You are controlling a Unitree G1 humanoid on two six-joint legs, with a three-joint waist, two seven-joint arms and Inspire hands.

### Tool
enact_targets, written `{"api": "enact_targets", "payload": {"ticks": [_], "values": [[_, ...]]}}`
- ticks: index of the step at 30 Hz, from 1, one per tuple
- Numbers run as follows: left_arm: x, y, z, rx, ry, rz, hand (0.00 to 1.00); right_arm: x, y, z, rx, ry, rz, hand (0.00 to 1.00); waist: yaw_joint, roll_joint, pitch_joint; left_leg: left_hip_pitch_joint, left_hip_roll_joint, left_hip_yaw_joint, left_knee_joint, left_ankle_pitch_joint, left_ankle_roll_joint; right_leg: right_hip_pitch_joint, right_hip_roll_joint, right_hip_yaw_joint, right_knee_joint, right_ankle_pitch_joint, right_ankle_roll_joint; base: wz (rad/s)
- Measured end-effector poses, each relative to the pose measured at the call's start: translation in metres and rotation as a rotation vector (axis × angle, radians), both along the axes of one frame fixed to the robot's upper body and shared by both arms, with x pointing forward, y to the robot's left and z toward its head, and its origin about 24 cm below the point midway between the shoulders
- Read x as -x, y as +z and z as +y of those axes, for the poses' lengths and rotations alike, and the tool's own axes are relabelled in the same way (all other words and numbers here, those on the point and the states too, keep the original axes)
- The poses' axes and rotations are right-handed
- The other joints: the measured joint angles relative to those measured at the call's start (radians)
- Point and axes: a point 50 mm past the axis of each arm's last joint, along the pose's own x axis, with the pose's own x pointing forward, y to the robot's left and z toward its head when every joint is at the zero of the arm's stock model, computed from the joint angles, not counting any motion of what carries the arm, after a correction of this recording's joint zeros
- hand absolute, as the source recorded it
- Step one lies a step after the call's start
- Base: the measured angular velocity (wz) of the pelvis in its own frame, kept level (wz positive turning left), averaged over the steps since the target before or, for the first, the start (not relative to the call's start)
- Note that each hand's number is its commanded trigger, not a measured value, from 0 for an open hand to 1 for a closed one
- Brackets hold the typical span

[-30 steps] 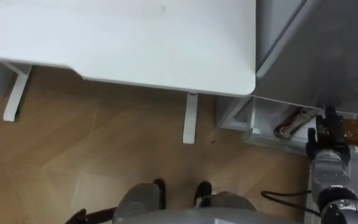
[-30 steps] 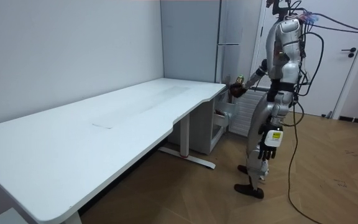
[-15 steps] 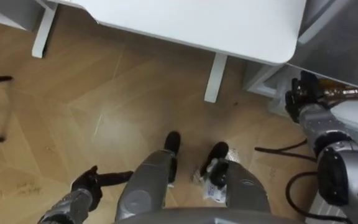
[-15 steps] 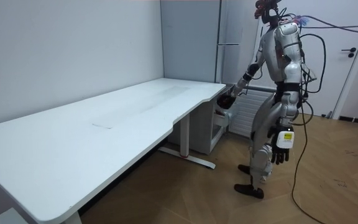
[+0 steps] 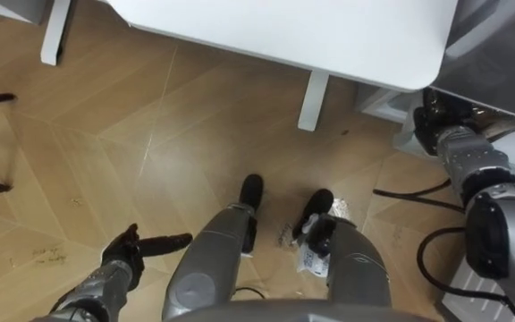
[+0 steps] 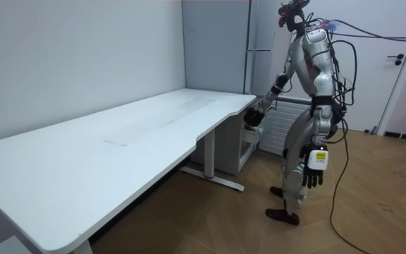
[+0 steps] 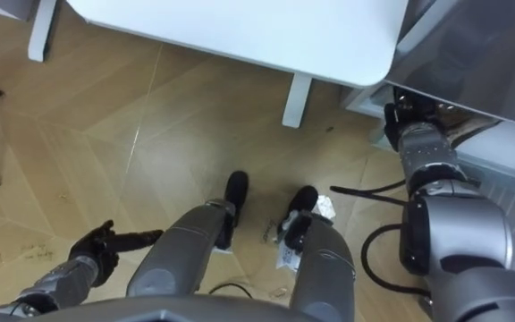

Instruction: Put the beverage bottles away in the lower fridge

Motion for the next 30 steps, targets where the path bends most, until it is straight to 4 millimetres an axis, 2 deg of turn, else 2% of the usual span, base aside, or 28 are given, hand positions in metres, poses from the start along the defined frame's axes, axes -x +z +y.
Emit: {"api": "enact_targets", "payload": {"ticks": [1, 2, 3, 5, 6, 11, 13, 18, 20, 25, 30], "values": [[0.001, 0.0, 0.0, 0.0, 0.002, 0.006, 0.0, 0.0, 0.0, 0.0, -0.002, -0.004, 0.004, 0.95, 0.0, 0.0, 0.0003, -0.001, -0.001, 0.0, 0.004, 0.0, 0.0, 0.0, -0.001, 0.002, 0.005, -0.002, 0.001, 0.05], [0.003, -0.001, 0.0, 0.002, 0.0, 0.013, 0.0, 0.0, 0.0, -0.001, -0.001, -0.007, 0.008, 0.6, -0.001, -0.001, 0.0009, -0.001, -0.005, 0.0, 0.008, -0.001, 0.002, -0.004, -0.006, 0.006, 0.015, -0.008, 0.004, 0.07], [0.003, -0.001, -0.001, 0.003, -0.004, 0.014, 0.0, 0.001, 0.0, -0.002, 0.001, -0.009, 0.009, 0.44, -0.001, -0.002, 0.0013, -0.001, -0.011, -0.001, 0.009, -0.001, 0.002, -0.007, -0.012, 0.006, 0.018, -0.015, 0.004, 0.09], [0.003, -0.001, -0.001, 0.005, -0.005, 0.015, 0.0, 0.001, 0.001, -0.004, 0.006, -0.015, 0.013, 0.3, 0.0, -0.002, 0.0015, -0.005, -0.015, -0.001, 0.009, -0.001, 0.003, -0.016, -0.021, 0.005, 0.034, -0.03, 0.019, 0.06], [0.004, -0.001, -0.001, 0.007, 0.0, 0.014, 0.0, 0.001, 0.001, -0.005, 0.007, -0.016, 0.014, 0.0, 0.0, -0.002, 0.0015, -0.008, -0.015, -0.001, 0.009, -0.002, 0.003, -0.018, -0.021, 0.005, 0.036, -0.031, 0.018, 0.05], [0.006, -0.002, -0.002, -0.006, 0.001, 0.023, 0.0, 0.002, 0.005, -0.012, 0.017, -0.051, 0.04, 0.0, -0.001, -0.001, 0.0005, -0.026, -0.031, -0.005, 0.027, -0.004, 0.005, -0.042, -0.038, 0.013, 0.078, -0.039, 0.01, 0.09], [0.006, -0.002, -0.001, -0.021, -0.005, 0.025, 0.0, 0.001, 0.006, -0.013, 0.018, -0.059, 0.05, 0.0, -0.001, -0.001, 0.0004, -0.026, -0.031, -0.004, 0.028, -0.004, 0.005, -0.042, -0.04, 0.012, 0.079, -0.042, 0.016, 0.0], [0.007, -0.002, -0.001, -0.042, -0.024, 0.033, 0.0, 0.001, 0.008, -0.015, 0.014, -0.088, 0.073, 0.0, -0.001, 0.003, -0.0019, -0.034, -0.033, -0.004, 0.047, -0.011, 0.01, -0.042, -0.042, 0.011, 0.086, -0.04, 0.016, 0.0], [0.007, -0.002, 0.0, -0.039, -0.004, 0.032, 0.0, 0.002, 0.01, -0.02, 0.004, -0.121, 0.08, 0.0, 0.001, 0.006, -0.0034, -0.043, -0.033, -0.004, 0.074, -0.023, 0.014, -0.042, -0.042, 0.012, 0.098, -0.041, 0.016, 0.0], [0.007, -0.002, 0.001, -0.047, 0.04, 0.021, 0.0, -0.002, 0.025, -0.036, -0.025, -0.224, 0.063, 0.0, -0.004, 0.012, -0.0075, -0.044, -0.045, -0.003, 0.083, -0.027, 0.02, -0.043, -0.051, 0.014, 0.106, -0.042, 0.023, 0.01], [0.007, -0.002, 0.001, -0.047, 0.041, 0.015, 0.0, -0.001, 0.027, -0.039, -0.039, -0.257, 0.086, 0.0, -0.009, 0.014, -0.0087, -0.046, -0.047, -0.002, 0.093, -0.032, 0.027, -0.043, -0.059, 0.016, 0.116, -0.046, 0.029, 0.02]]}}
